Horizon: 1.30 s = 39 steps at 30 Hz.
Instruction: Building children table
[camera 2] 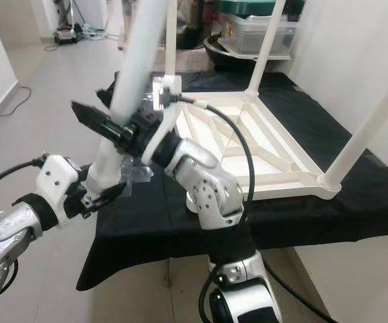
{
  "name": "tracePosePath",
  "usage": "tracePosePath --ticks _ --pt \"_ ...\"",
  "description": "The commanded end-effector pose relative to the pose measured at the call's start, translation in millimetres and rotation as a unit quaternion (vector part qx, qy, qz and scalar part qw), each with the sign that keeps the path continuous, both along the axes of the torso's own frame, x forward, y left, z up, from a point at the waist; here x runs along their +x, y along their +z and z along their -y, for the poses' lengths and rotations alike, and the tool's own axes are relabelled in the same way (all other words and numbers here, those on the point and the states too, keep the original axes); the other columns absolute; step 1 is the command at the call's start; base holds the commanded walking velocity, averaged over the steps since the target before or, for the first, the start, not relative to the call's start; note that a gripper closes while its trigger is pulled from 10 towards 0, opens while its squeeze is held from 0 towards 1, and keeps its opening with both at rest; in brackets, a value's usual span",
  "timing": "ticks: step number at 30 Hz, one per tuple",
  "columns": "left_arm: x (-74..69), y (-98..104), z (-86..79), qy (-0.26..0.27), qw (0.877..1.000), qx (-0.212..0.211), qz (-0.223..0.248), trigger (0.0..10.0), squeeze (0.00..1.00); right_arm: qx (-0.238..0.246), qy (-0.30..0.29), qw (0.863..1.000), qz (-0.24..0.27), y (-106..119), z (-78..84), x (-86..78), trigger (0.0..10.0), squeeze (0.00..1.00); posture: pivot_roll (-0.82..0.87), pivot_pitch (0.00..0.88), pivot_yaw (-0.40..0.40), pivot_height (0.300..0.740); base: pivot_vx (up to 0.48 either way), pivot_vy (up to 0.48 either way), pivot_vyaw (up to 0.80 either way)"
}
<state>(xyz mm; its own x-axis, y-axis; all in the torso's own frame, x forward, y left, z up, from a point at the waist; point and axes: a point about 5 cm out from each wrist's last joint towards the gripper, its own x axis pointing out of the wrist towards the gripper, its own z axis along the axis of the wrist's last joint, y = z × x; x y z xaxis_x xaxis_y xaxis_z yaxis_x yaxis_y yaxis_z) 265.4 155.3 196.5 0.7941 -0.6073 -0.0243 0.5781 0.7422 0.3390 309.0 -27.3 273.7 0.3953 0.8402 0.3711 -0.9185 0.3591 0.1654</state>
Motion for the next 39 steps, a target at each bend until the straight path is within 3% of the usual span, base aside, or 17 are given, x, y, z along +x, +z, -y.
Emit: tracePosePath --ticks 1,5,6,16,17,25,30,32,33,34,35,39 --pt "-1.0 -2 2.9 -0.008 1.0 0.009 0.004 10.0 0.0 0.0 0.009 1.0 -0.017 -4 -4.8 -2.7 10.0 0.0 0.11 0.0 -0.074 0.74 0.0 0.0 0.0" --pt "-2.0 -6 3.4 -0.008 1.0 0.012 0.0 10.0 0.0 0.009 0.009 1.0 -0.024 -3 -5.8 -2.6 10.0 0.0 0.11 0.0 -0.074 0.74 0.0 0.0 0.0" --pt "-1.8 -7 3.7 -0.007 1.0 0.012 0.001 10.0 0.0 0.019 0.003 1.0 -0.023 -1 -4.7 -1.3 0.0 0.0 0.11 0.0 -0.077 0.74 0.0 0.0 0.0" --pt "2.5 -11 1.5 0.022 0.999 0.031 0.011 10.0 0.0 0.042 -0.006 0.999 -0.03 1 -2.4 -0.6 0.0 0.0 0.11 0.0 -0.078 0.74 0.0 0.0 0.0" --pt "4.5 -12 -1.6 0.033 0.999 0.033 0.015 10.0 1.0 0.041 -0.007 0.999 -0.029 1 -1.8 -0.6 0.0 0.0 0.1 0.0 -0.077 0.74 0.0 0.0 0.0" --pt "13.9 -1 -21.8 0.101 0.993 0.03 0.057 10.0 1.0 0.021 -0.025 0.999 -0.013 -1 5.5 4.1 0.0 0.0 0.11 0.0 -0.082 0.74 0.0 0.0 0.0" --pt "5.2 3 -25.7 0.097 0.994 0.005 0.042 10.0 1.0 -0.009 -0.053 0.998 0.017 -1 18.5 14.5 0.0 0.0 0.11 0.0 -0.083 0.74 0.0 0.0 0.0" --pt "-10.3 1 -21.5 0.053 0.998 0.008 0.026 10.0 1.0 -0.046 -0.079 0.995 0.047 -2 35.0 25.3 0.0 0.0 0.11 0.0 -0.086 0.74 0.0 0.0 0.0" --pt "-18.5 -1 -18.5 0.036 0.999 0.003 0.015 10.0 0.3 -0.066 -0.097 0.991 0.059 -3 45.2 31.8 0.0 0.0 0.11 0.0 -0.088 0.74 0.0 0.0 0.0" --pt "-25.4 -3 -15.3 0.02 1.0 -0.002 0.006 10.0 0.0 -0.083 -0.111 0.988 0.066 -4 53.6 37.1 0.0 0.0 0.11 0.0 -0.091 0.74 0.0 0.0 0.0" --pt "-32.9 -8 -11.4 0.006 1.0 0.004 -0.004 10.0 0.0 -0.102 -0.13 0.984 0.069 -6 63.7 43.6 0.0 0.0 0.11 0.0 -0.092 0.74 0.0 0.0 0.0" --pt "-41.1 -15 -7.6 -0.002 1.0 0.008 -0.016 10.0 0.0 -0.132 -0.158 0.976 0.078 -9 78.4 51.5 0.0 0.0 0.12 0.0 -0.099 0.74 0.0 0.0 0.0"
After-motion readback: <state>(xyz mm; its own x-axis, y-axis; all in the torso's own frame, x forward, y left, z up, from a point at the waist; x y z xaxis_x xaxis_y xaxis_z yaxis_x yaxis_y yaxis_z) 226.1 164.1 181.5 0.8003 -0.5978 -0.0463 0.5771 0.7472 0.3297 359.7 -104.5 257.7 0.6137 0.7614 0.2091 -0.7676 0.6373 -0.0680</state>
